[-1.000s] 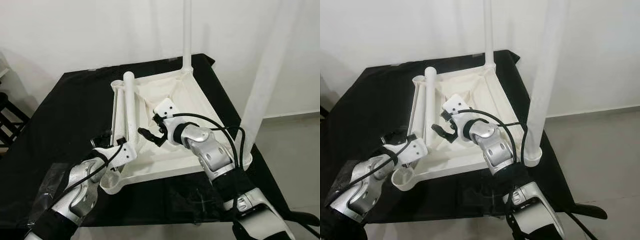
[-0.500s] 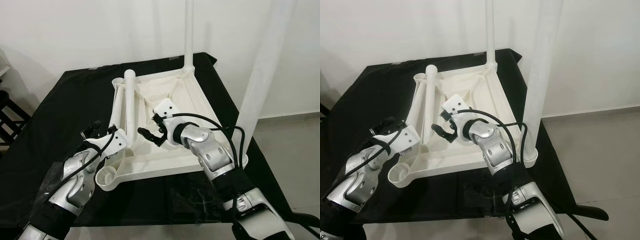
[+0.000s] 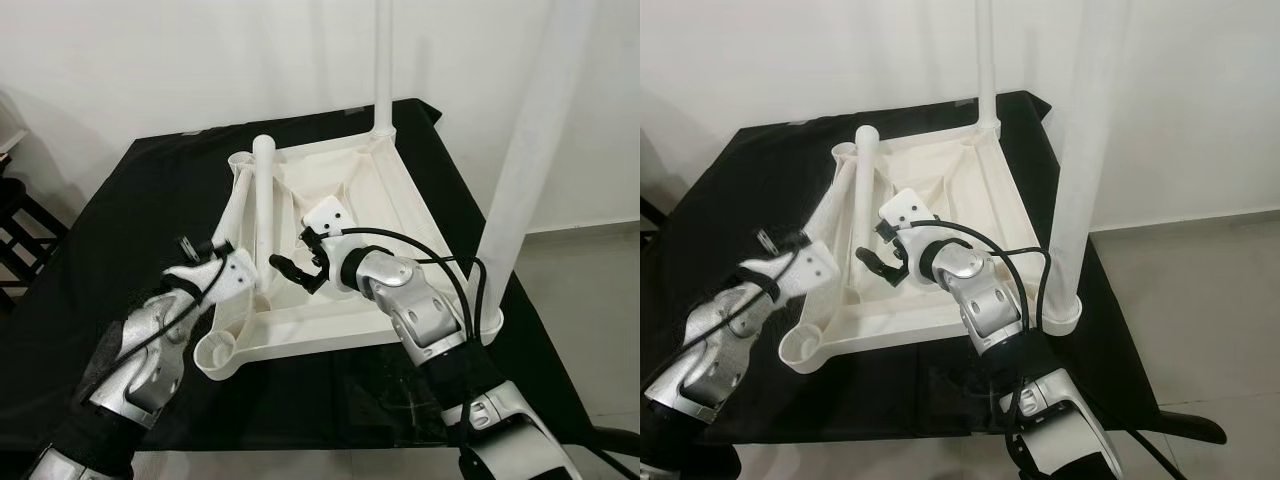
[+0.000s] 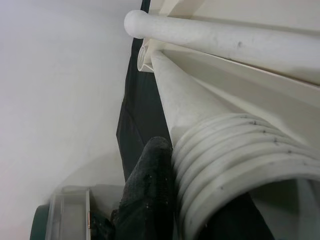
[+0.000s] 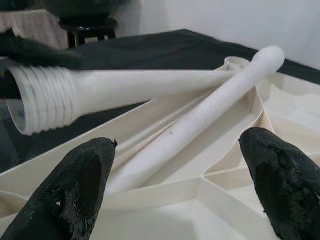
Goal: Building children table
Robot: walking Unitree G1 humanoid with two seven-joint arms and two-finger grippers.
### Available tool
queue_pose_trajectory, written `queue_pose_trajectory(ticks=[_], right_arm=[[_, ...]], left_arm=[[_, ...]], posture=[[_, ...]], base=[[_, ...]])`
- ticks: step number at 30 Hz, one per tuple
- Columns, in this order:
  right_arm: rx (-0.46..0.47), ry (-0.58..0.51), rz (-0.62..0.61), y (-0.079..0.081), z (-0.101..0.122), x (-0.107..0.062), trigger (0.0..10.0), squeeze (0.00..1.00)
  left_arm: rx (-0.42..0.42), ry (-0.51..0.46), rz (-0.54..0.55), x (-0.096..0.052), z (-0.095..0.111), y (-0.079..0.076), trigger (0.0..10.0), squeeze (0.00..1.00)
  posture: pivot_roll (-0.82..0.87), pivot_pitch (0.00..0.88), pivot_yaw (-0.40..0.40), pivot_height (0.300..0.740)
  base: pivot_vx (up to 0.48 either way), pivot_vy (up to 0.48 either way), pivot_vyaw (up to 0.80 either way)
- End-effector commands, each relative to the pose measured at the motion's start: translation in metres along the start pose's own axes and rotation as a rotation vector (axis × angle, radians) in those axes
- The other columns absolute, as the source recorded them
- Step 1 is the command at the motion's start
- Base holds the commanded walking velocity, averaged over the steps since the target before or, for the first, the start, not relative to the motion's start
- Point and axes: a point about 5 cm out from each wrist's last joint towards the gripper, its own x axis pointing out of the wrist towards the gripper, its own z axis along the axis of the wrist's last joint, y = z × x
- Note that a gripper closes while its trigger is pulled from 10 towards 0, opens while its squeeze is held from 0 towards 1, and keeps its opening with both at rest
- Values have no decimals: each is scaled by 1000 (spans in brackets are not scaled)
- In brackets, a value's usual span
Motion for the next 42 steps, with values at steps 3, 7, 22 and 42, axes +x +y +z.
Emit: queue_pose_trajectory(ticks=[3,7,22,42], right_arm=[[27,-15,20,6,-1,-2,10000,0],[40,-67,8,2,9,0,10000,0],[264,-346,20,-7,48,-10,10000,0],[956,-624,224,-17,66,-22,10000,0]], left_arm=[[-36,-15,-19,1,4,-6,0,0],[-104,-39,66,2,8,10,0,0],[-411,-152,312,-19,11,59,0,0],[-912,-460,474,-41,16,106,0,0]], posture=[[-15,91,111,740],[-20,102,97,740],[1,107,102,740],[12,116,101,740]], base=[[0,0,0],[0,0,0],[0,0,0],[0,0,0]])
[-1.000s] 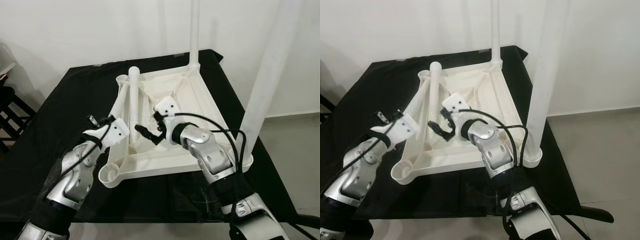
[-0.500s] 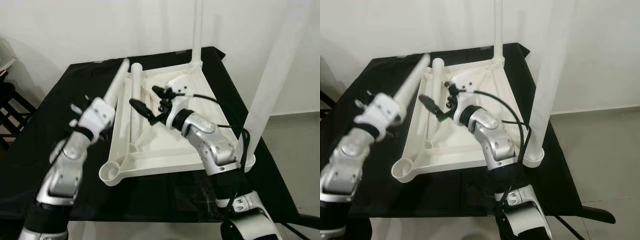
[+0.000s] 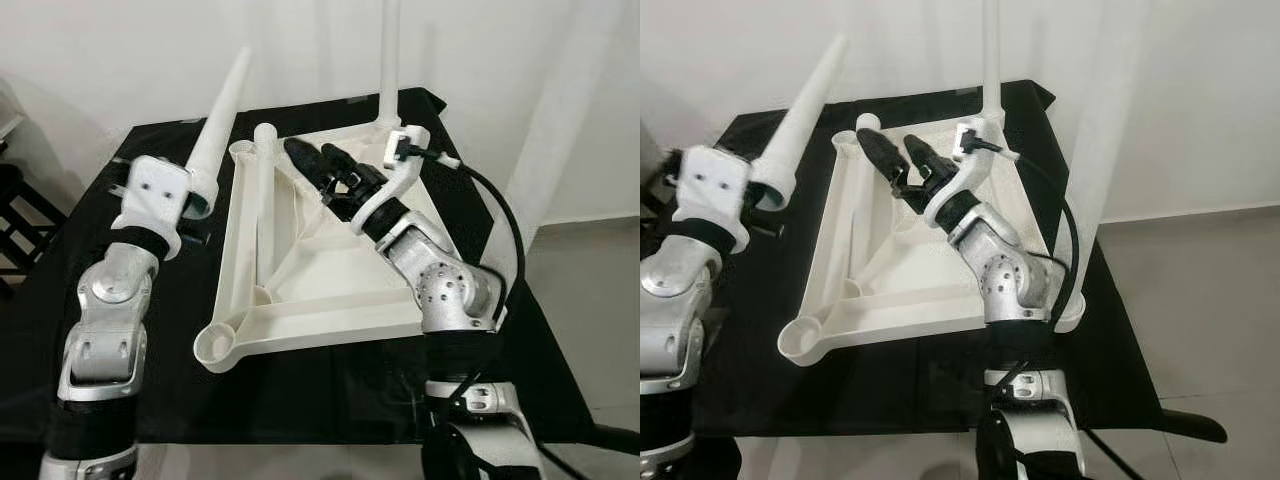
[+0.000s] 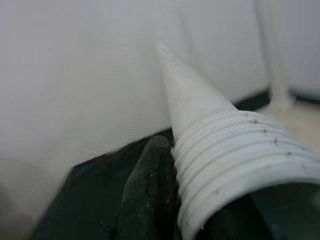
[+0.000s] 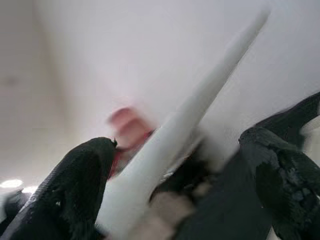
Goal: Building children table
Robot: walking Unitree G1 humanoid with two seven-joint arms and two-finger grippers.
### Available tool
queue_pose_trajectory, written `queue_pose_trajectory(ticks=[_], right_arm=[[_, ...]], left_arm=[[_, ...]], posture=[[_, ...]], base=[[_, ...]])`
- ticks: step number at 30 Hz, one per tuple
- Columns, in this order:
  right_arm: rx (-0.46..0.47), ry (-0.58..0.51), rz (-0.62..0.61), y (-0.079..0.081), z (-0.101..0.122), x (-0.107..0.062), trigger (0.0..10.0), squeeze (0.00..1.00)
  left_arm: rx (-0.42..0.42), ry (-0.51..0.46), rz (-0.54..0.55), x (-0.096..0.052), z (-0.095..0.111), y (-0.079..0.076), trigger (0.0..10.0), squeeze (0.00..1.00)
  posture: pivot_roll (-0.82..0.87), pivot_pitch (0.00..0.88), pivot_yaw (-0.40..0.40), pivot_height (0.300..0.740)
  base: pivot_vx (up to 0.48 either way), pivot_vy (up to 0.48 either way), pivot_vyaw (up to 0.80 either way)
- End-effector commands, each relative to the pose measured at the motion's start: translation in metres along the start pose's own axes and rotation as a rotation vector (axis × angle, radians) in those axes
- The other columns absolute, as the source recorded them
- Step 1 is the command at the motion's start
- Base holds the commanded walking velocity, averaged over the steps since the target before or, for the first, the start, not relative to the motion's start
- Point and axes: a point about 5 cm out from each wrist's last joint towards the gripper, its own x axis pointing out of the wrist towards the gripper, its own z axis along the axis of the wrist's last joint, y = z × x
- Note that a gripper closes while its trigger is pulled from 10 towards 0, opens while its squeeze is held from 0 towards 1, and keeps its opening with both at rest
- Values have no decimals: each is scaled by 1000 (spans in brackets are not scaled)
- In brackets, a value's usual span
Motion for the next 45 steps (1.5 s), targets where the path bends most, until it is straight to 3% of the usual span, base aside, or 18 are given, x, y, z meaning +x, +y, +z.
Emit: queue_pose_trajectory(ticks=[1,3,4,5,6,8,9,11,18,23,26,31,35,36,39,40,45], right_arm=[[97,0,68,10,-6,7,10000,0],[161,7,99,12,-11,8,10000,0],[161,7,99,12,-11,8,10000,0],[192,11,132,15,-13,9,10000,0],[192,11,132,15,-13,9,10000,0],[243,16,244,27,-14,9,10000,0],[243,16,244,27,-14,9,10000,0],[264,16,334,37,-10,6,10000,0],[287,60,444,51,-9,2,10000,0],[290,74,459,52,-10,3,10000,0],[291,78,475,54,-10,4,10000,0],[295,72,524,61,-9,9,10000,0],[296,69,537,63,-8,10,10000,0],[302,63,558,65,-8,11,9373,0],[311,63,585,67,-8,11,9373,0],[326,64,618,70,-8,11,0,0],[345,63,682,75,-10,8,0,0]], left_arm=[[-109,-93,42,-3,15,11,0,0],[-288,-140,15,-5,20,11,0,0],[-288,-140,15,-5,20,11,0,0],[-379,-167,-12,-7,22,9,0,0],[-379,-167,-12,-7,22,9,0,0],[-583,-199,-141,-16,20,0,0,0],[-583,-199,-141,-16,20,0,0,0],[-769,-222,-272,-29,16,-10,0,0],[-1008,-222,-471,-55,10,-24,0,0],[-1039,-208,-502,-60,7,-27,0,0],[-1104,-207,-516,-64,4,-30,0,0],[-1190,-162,-587,-71,-1,-50,0,0],[-1215,-156,-603,-72,-1,-55,0,0],[-1250,-145,-616,-74,-2,-62,0,0],[-1285,-136,-626,-75,-3,-69,0,0],[-1318,-129,-636,-76,-4,-74,0,0],[-1400,-97,-692,-83,-4,-87,0,0]], posture=[[15,115,97,740],[17,113,95,740],[17,113,95,740],[15,112,92,740],[15,112,92,740],[12,109,89,740],[12,109,89,740],[7,109,86,740],[0,108,75,740],[2,100,70,740],[-1,93,67,740],[-7,82,68,740],[-7,82,68,740],[-8,75,65,740],[-8,74,65,740],[-5,74,63,740],[-2,74,72,740]], base=[[0,0,0],[0,0,0],[0,0,0],[0,0,0],[0,0,0],[0,0,0],[0,0,0],[0,0,0],[0,0,0],[0,0,0],[0,0,0],[0,0,0],[0,0,0],[0,0,0],[0,0,0],[0,0,0],[0,0,0]])
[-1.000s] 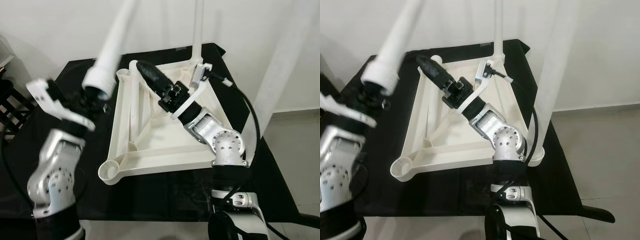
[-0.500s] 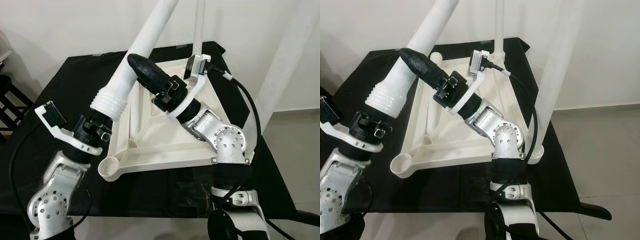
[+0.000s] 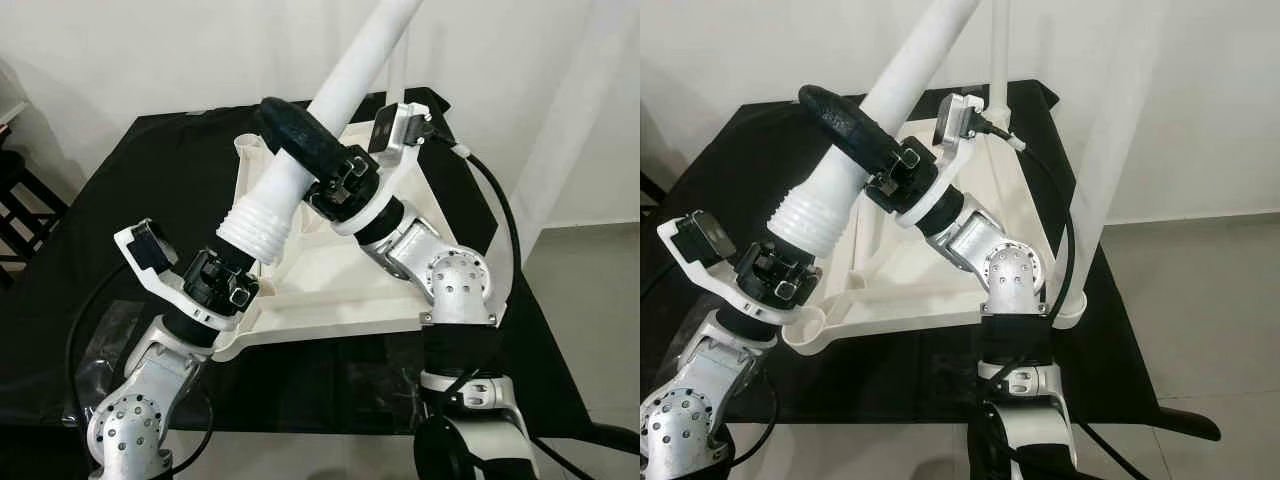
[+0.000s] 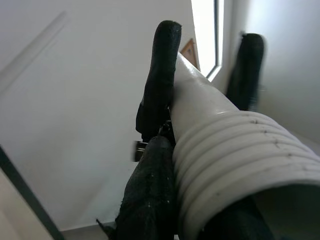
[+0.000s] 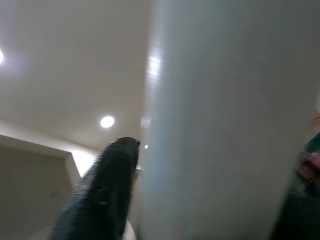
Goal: Building children table
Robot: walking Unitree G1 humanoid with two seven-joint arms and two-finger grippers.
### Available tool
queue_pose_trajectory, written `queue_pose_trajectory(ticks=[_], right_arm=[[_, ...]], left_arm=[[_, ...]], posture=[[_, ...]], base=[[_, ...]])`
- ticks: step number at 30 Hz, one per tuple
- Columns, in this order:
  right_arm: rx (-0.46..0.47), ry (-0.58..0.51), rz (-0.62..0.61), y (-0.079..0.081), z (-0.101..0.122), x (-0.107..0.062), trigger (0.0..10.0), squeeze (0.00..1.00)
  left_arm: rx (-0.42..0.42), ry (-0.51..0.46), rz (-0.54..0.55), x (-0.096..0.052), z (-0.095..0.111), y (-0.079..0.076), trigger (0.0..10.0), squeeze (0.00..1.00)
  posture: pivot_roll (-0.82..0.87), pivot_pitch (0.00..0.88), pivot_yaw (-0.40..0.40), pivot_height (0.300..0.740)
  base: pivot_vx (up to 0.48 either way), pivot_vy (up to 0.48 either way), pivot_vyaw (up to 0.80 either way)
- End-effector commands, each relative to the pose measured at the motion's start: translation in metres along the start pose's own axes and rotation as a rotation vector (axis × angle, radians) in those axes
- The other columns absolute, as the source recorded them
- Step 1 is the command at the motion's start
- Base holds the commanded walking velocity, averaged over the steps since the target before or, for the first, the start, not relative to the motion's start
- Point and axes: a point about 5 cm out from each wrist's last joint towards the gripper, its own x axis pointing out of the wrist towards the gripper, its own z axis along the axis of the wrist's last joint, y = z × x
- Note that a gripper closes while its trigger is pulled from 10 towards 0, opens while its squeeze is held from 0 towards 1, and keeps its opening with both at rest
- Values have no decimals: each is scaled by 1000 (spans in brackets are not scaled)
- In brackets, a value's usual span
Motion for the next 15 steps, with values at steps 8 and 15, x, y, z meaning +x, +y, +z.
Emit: queue_pose_trajectory(ticks=[8,15], right_arm=[[35,42,85,8,-15,14,0,0],[-9,35,7,-1,-12,13,0,0]], left_arm=[[-90,16,48,-15,-17,1,0,0],[-43,-18,165,-23,-8,14,10000,1000]], posture=[[1,80,72,740],[-13,78,66,740]], base=[[0,0,0],[0,0,0]])
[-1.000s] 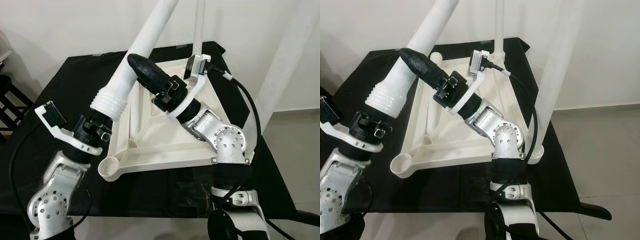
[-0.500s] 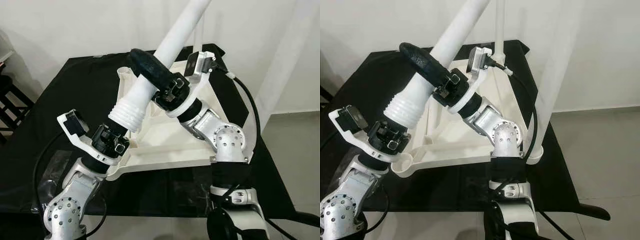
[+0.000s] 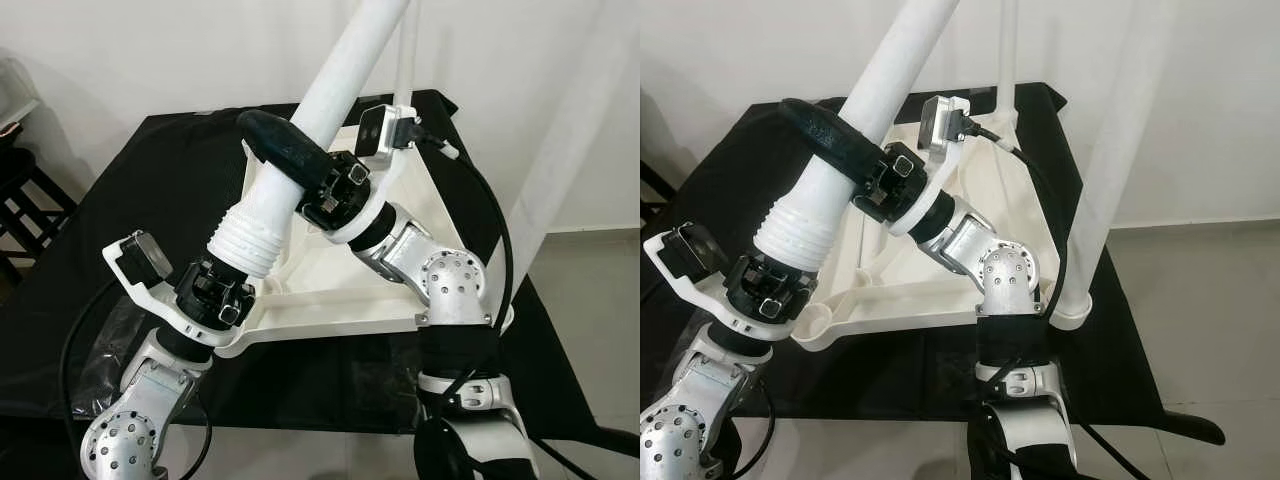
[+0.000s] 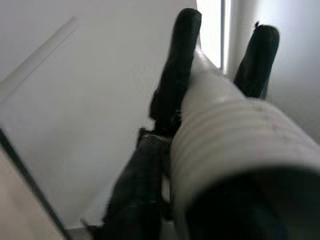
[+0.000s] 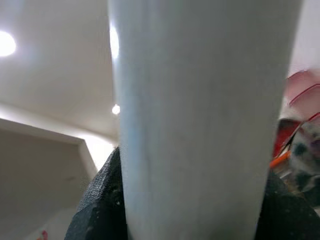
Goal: Building children table
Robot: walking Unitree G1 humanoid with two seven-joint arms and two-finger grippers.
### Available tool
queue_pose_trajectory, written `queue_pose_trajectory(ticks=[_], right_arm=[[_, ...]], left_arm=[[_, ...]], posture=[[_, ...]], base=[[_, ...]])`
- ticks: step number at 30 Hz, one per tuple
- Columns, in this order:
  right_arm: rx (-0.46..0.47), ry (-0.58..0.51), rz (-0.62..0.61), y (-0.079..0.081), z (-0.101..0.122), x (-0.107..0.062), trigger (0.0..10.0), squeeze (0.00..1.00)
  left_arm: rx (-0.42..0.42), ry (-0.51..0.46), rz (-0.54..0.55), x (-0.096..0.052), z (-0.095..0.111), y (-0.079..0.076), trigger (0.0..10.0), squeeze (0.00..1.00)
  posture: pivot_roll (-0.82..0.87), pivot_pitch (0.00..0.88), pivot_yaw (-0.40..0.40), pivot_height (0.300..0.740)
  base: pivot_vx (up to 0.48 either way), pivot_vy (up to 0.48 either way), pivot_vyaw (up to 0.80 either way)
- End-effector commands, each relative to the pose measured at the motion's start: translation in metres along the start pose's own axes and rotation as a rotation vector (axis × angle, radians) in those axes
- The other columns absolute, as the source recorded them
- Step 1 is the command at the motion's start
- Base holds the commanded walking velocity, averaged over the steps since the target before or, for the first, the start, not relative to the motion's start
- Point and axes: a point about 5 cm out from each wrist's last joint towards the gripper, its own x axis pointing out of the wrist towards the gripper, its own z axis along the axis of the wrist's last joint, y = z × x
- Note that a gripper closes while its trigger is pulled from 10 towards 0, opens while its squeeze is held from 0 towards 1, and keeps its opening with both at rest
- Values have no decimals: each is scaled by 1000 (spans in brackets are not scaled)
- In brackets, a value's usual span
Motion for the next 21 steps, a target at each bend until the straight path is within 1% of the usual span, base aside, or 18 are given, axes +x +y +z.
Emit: queue_pose_trajectory(ticks=[1,3,5,6,8,10,11,12,14,15,16,18,19,20,21], right_arm=[[-16,-4,3,0,-4,10,0,0],[-58,-17,-73,-9,2,9,0,0],[-87,-34,-116,-14,8,8,0,0],[-101,-49,-142,-16,13,7,0,0],[-101,-49,-142,-16,13,7,0,0],[-124,-53,-171,-19,17,5,0,0],[-134,-52,-181,-20,18,5,0,0],[-160,-45,-214,-23,19,4,0,0],[-239,1,-293,-30,18,4,0,0],[-271,23,-317,-33,17,3,0,0],[-271,23,-317,-33,17,3,0,0],[-441,182,-433,-46,5,0,0,0],[-552,285,-499,-54,-2,-5,0,0],[-552,285,-499,-54,-2,-5,0,0],[-644,379,-557,-63,-9,-14,4431,0]], left_arm=[[-21,-2,103,-8,-7,12,10000,1000],[17,-34,161,-18,5,19,10000,1000],[40,-48,183,-27,14,21,10000,1000],[65,-53,210,-40,24,23,10000,1000],[65,-53,210,-40,24,23,10000,1000],[101,-56,262,-57,35,27,10000,1000],[116,-56,284,-63,38,28,10000,1000],[138,-63,324,-72,44,31,10000,1000],[192,-79,412,-86,53,37,10000,1000],[208,-84,440,-90,56,39,10000,1000],[208,-84,440,-90,56,39,10000,1000],[345,-87,620,-98,68,52,10000,1000],[438,-50,726,-100,70,60,10000,898],[438,-50,726,-100,70,60,10000,898],[513,-7,804,-98,69,67,10000,0]], posture=[[-13,78,66,740],[-19,76,62,740],[-20,75,60,740],[-22,73,60,740],[-22,73,60,740],[-22,70,58,740],[-22,70,58,740],[-21,68,57,740],[-23,68,57,740],[-23,68,57,740],[-23,68,57,740],[-23,69,53,740],[-18,68,50,740],[-18,68,50,740],[-16,71,48,740]], base=[[0,0,0],[0,0,0],[0,0,0],[0,0,0],[0,0,0],[0,0,0],[0,0,0],[0,0,0],[0,0,0],[0,0,0],[0,0,0],[0,0,0],[0,0,0],[0,0,0],[0,0,0]])
